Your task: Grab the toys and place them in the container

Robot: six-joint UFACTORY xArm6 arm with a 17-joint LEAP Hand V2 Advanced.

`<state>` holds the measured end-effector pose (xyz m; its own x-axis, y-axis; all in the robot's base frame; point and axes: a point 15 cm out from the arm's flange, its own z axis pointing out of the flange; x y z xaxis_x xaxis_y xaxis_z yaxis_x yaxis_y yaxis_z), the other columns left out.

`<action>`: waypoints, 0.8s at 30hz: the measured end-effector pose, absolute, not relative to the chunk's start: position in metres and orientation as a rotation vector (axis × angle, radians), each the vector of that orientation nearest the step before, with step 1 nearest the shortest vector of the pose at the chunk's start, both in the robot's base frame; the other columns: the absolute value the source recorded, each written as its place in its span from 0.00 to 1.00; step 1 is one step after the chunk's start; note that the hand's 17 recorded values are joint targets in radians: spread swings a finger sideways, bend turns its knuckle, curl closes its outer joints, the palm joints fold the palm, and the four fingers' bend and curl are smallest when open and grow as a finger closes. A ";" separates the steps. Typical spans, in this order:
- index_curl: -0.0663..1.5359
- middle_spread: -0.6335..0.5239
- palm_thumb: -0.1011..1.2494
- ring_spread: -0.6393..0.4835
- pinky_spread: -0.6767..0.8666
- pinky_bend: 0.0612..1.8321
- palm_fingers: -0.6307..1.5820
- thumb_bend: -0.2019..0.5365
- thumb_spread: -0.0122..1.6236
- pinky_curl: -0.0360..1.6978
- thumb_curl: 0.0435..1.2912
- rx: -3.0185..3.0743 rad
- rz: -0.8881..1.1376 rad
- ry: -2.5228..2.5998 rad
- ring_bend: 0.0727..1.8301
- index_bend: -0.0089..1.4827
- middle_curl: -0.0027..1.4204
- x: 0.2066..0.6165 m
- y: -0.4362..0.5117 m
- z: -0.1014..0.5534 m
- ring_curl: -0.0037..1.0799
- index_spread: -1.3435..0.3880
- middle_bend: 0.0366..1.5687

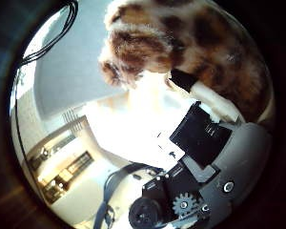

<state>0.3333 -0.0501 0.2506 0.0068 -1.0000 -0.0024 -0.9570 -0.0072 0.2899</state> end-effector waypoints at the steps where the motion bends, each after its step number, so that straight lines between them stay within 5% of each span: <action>1: 0.55 0.40 0.79 0.51 0.60 0.73 0.68 0.26 0.67 0.50 0.47 2.090 -0.311 -2.056 0.78 0.47 0.69 0.327 -0.049 0.263 0.70 0.36 0.76; 12: 0.71 0.39 0.78 0.49 0.57 0.77 0.63 0.25 0.68 0.56 0.52 2.330 -0.182 -2.126 0.84 0.48 0.72 0.334 -0.010 0.413 0.73 0.31 0.82; 17: 0.74 0.39 0.77 0.49 0.56 0.77 0.63 0.25 0.68 0.57 0.53 2.554 -0.128 -2.072 0.85 0.48 0.72 0.380 0.057 0.464 0.73 0.31 0.83; 24: 0.79 0.40 0.78 0.49 0.55 0.78 0.62 0.26 0.68 0.59 0.54 2.705 -0.048 -2.013 0.86 0.48 0.73 0.446 0.134 0.443 0.73 0.30 0.84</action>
<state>0.4464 0.1341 0.4426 0.2961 -0.9419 -0.1587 -0.9483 -0.2701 -0.1665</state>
